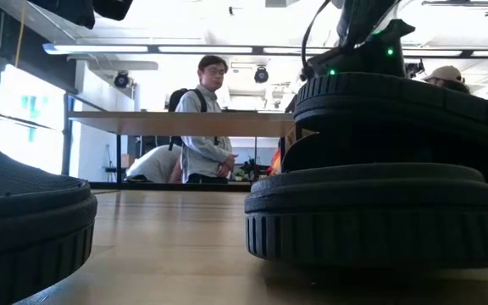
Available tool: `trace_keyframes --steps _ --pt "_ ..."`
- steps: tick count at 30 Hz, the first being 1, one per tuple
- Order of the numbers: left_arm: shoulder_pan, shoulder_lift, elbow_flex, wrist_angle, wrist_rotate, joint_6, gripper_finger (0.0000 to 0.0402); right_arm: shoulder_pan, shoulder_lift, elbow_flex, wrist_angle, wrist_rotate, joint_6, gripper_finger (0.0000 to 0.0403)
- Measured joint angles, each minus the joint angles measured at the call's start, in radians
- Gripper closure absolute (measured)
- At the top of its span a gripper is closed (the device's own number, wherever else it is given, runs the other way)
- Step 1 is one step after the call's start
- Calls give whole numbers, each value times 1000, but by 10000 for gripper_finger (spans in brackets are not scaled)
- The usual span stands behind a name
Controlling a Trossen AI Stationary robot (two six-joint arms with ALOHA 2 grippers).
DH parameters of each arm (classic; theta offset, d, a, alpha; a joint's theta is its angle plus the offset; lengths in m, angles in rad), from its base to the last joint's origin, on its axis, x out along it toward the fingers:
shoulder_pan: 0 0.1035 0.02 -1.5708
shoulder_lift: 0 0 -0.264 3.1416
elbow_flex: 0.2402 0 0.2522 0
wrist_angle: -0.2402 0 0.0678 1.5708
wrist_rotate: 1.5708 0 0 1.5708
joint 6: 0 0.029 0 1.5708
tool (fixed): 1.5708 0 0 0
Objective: Pick and place slides into the shelf
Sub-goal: Put the blue slide on the shelf
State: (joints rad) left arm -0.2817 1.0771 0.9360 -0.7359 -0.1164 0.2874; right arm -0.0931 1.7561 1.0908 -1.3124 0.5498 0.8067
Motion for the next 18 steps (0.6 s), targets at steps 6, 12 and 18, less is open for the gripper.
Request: trace_keyframes --steps 6,12,18 --pt "0 0 0 0 0 -3 401 -35 0 -47 35 -2 -2 228" --pt "0 0 0 0 0 -3 401 -51 0 -66 47 22 -3 242" --pt "0 0 0 1 0 -4 401 -53 0 -90 91 23 -27 293"
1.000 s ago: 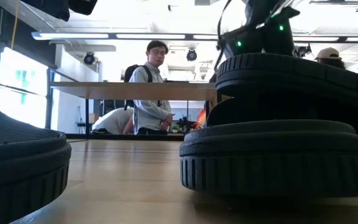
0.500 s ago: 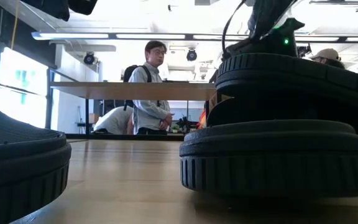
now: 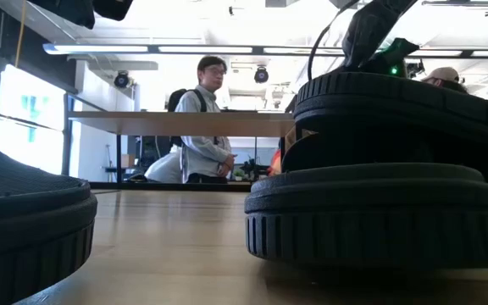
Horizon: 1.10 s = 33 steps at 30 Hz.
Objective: Pick and place slides into the shelf
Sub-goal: Put the blue slide on the shelf
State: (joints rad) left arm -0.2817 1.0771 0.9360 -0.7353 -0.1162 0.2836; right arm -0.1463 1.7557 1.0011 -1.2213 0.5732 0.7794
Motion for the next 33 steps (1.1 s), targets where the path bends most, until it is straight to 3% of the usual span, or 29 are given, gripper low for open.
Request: trace_keyframes --steps 9,19,29,33 --pt "0 0 0 0 0 0 401 2 0 5 4 9 -2 395" --pt "0 0 0 0 4 -1 401 52 -17 18 -56 19 -2 400" --pt "0 0 0 3 4 -1 401 138 -98 218 -352 84 89 402" --pt "0 0 0 3 4 -1 401 158 -161 298 -343 104 113 402"
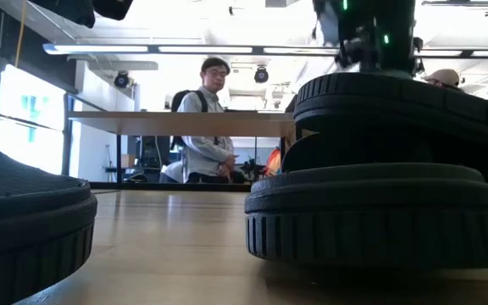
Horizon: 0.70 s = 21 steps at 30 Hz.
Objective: Pick and place slides into the shelf
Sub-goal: Put the blue slide on the shelf
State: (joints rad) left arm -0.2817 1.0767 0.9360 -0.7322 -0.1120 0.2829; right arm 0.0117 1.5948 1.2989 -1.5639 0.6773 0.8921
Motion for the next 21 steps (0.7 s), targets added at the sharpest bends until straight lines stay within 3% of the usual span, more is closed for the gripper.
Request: trace_keyframes --steps 8,13,17,21 --pt "0 0 0 3 0 -2 401 12 -69 171 -10 64 77 402" --pt "0 0 0 6 0 -2 401 26 -69 328 -8 159 66 403" --pt "0 0 0 6 -1 -1 401 31 -51 459 23 262 -16 403" --pt "0 0 0 6 -2 -1 401 28 -39 559 166 323 -195 403"
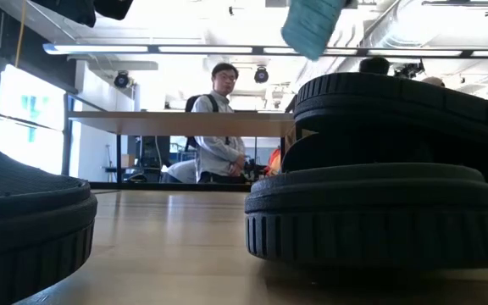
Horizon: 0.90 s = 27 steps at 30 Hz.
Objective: Pick and place slides into the shelf
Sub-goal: Put the blue slide on the shelf
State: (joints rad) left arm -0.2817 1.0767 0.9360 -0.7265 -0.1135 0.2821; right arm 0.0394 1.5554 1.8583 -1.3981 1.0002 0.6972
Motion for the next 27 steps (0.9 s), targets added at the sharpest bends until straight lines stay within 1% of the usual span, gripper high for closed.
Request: trace_keyframes --steps 3,7,11,14,17,23,27 --pt "0 0 0 0 -1 1 401 -16 15 48 168 10 -181 403" --pt "0 0 0 -3 -8 1 401 -47 45 83 391 -11 -403 403" --pt "0 0 0 -12 -11 0 401 -91 93 92 555 -53 -554 403" --pt "0 0 0 -24 -11 -2 401 -123 140 92 636 -73 -624 403" --pt "0 0 0 -55 -17 -16 401 -148 201 92 690 -71 -676 403" --pt "0 0 0 -123 -30 -58 401 -166 336 92 820 -74 -728 403" --pt "0 0 0 -130 -34 -74 401 -163 421 92 881 -15 -771 403"
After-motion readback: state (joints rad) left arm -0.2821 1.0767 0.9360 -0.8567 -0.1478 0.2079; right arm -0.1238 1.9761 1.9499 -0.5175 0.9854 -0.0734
